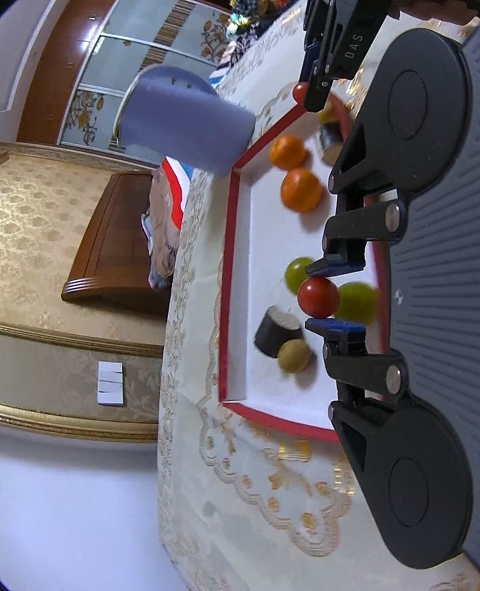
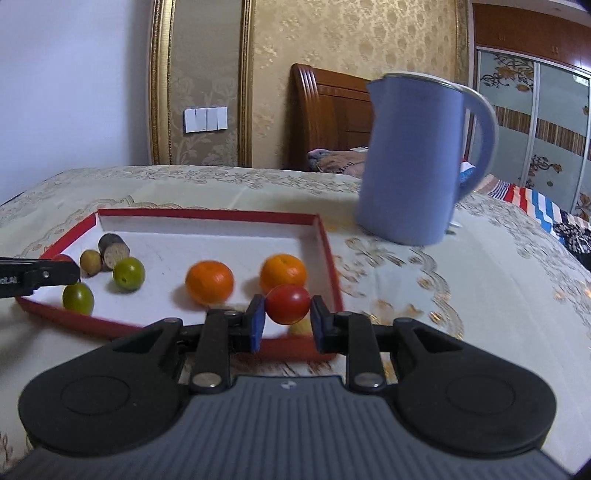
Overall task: Organize fruits
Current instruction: 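Carry both red cherry tomatoes over the box with both tools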
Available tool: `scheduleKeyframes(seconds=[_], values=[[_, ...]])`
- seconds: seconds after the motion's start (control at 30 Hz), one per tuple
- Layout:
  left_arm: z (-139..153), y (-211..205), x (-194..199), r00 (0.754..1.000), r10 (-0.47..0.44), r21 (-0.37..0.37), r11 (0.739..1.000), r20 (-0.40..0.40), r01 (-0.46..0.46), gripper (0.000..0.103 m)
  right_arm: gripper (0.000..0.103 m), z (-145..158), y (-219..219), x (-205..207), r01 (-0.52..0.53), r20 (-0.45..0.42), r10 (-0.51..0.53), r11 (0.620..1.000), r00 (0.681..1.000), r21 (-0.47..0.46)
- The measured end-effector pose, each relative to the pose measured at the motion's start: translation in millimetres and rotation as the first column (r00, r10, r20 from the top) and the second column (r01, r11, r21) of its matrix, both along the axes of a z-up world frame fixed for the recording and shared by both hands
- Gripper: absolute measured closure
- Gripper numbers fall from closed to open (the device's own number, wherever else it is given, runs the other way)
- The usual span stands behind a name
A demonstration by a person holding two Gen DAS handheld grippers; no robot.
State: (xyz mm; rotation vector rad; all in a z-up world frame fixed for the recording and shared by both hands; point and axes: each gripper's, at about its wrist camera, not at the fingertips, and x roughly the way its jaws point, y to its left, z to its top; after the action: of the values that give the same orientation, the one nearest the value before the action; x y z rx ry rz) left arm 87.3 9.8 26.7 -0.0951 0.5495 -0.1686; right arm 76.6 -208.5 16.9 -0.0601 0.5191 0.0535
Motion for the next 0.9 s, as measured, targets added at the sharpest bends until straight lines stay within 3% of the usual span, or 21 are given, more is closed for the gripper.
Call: scheduleKeyframes(seconds=[0.47, 0.9], values=[[-1.8, -30.1, 60.4, 0.999, 0.034, 0.091, 0.995, 0.008, -0.035, 0.080, 0.079, -0.5, 16.1, 83.9, 0.037, -0.057, -0.037, 0.999, 0.998, 0.006], [-8.6, -36.7, 84.5, 0.998, 0.062, 0.109, 0.992, 0.007, -0.062, 0.079, 0.078, -16.8, 29.9, 121.2, 0.019, -0.107, -0.021, 1.000, 0.994, -0.023]])
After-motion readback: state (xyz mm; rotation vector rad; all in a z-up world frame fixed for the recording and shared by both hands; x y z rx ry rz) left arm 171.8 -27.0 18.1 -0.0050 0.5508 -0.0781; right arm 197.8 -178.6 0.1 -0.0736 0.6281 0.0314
